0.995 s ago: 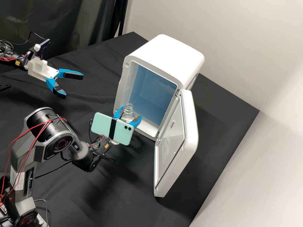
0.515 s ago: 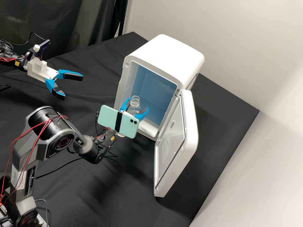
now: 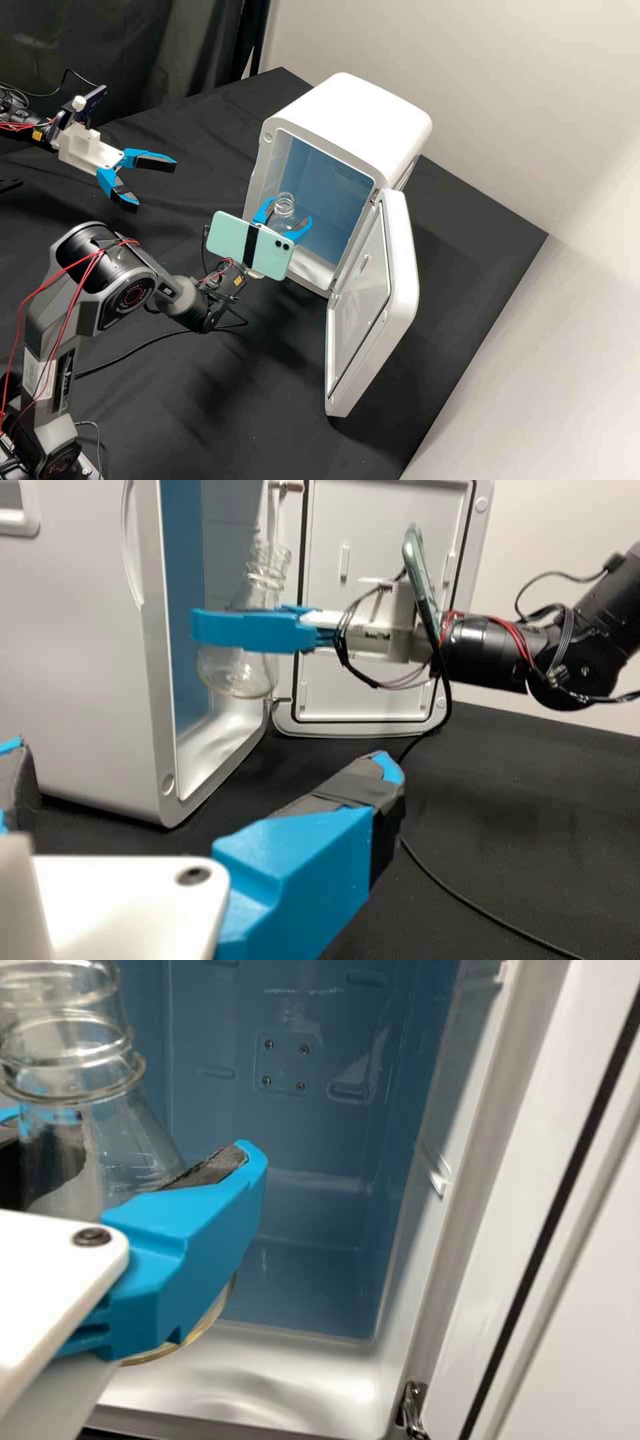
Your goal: Place the flask in the incubator
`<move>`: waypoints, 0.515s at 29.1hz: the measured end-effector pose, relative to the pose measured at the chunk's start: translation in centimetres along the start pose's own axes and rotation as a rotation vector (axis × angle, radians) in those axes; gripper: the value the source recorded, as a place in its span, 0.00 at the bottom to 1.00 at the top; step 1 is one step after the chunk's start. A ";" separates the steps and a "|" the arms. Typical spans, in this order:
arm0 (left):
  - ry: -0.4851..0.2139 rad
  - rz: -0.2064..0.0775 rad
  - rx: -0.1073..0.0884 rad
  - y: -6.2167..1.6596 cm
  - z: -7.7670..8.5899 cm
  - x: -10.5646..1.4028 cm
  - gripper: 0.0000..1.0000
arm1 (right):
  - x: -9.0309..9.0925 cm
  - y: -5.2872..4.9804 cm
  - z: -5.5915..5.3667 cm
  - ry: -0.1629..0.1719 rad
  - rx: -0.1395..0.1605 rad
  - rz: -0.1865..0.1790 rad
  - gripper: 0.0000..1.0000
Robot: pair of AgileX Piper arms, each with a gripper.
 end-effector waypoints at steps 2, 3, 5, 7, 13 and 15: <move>0.001 -0.002 0.001 -0.04 0.0 0.0 1.00 | 0.4 0.1 -0.3 0.008 -0.003 0.002 0.00; 0.001 -0.002 0.001 -0.04 0.0 0.0 1.00 | 0.5 0.2 -0.3 0.007 -0.004 0.003 0.00; 0.001 -0.002 0.003 -0.04 0.0 0.0 1.00 | 0.8 0.3 -0.5 0.012 -0.005 0.004 0.00; 0.001 -0.002 0.003 -0.04 0.0 0.0 1.00 | 1.2 0.5 -0.7 0.020 -0.004 0.016 0.00; 0.002 -0.008 0.001 -0.17 -0.1 0.1 1.00 | 2.0 0.6 -0.8 0.007 0.004 0.020 0.00; 0.005 -0.011 -0.002 -0.25 -0.1 0.1 1.00 | 2.3 0.5 -1.1 0.008 0.005 0.014 0.00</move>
